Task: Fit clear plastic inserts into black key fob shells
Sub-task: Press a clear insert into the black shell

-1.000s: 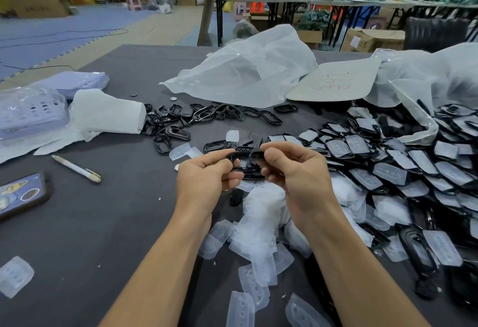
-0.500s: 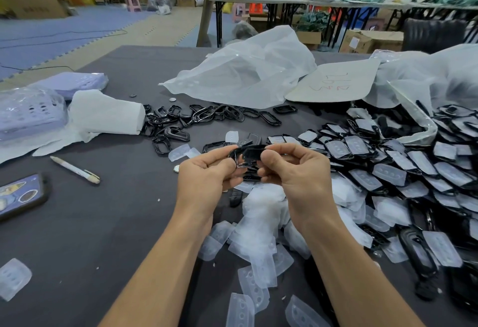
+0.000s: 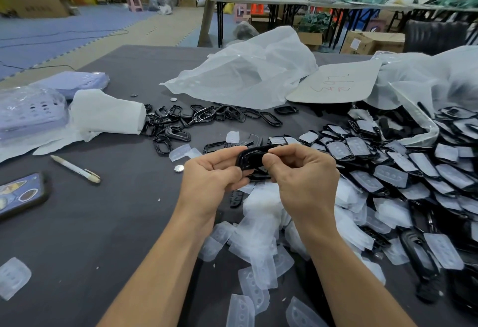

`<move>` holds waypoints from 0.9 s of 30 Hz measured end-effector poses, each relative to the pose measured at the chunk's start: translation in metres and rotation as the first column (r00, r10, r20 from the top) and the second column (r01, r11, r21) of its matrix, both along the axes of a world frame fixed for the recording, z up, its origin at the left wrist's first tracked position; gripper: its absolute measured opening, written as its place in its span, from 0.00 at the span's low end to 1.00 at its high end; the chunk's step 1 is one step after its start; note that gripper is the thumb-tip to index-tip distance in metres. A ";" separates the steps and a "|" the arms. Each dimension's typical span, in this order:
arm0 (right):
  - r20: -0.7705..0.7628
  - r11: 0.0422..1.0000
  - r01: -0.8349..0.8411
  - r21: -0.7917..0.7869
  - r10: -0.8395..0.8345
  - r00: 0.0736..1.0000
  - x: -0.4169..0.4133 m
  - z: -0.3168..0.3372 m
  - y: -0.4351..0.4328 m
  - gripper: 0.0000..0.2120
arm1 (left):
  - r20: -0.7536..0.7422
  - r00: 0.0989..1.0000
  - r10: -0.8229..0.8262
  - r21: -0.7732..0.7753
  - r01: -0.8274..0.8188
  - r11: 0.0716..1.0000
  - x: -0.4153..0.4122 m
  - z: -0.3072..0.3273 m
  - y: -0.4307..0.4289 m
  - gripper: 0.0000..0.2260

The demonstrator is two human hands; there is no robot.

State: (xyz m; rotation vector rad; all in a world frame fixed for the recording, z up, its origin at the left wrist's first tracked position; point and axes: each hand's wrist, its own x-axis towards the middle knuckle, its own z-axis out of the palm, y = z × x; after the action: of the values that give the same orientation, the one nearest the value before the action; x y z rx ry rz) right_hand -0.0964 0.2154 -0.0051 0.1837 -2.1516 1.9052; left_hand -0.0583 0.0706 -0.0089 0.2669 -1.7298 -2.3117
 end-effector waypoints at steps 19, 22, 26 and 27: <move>0.145 0.962 -0.106 -0.253 0.147 0.978 -0.001 0.010 0.001 0.12 | 0.135 0.988 0.081 -0.044 -0.075 0.996 -0.003 -0.002 0.002 0.10; 0.020 0.984 -0.142 -0.106 0.145 0.989 -0.003 0.005 0.002 0.10 | 0.027 0.979 0.201 -0.357 -0.178 0.917 0.001 -0.002 0.002 0.06; -0.043 0.990 -0.144 0.005 0.144 0.989 -0.004 0.003 0.002 0.09 | 0.025 0.990 0.140 -0.608 -0.096 0.788 0.003 -0.001 -0.004 0.14; -0.030 0.996 -0.084 -0.043 0.083 0.996 -0.006 0.002 0.003 0.09 | 0.062 0.985 0.159 -0.637 -0.084 0.766 0.002 -0.002 -0.005 0.15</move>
State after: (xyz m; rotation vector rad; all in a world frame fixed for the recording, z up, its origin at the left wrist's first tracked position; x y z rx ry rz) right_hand -0.1029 0.2185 -0.0034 0.2943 -2.1132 1.9810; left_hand -0.0563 0.0654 -0.0107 0.3646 -2.3465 -1.5145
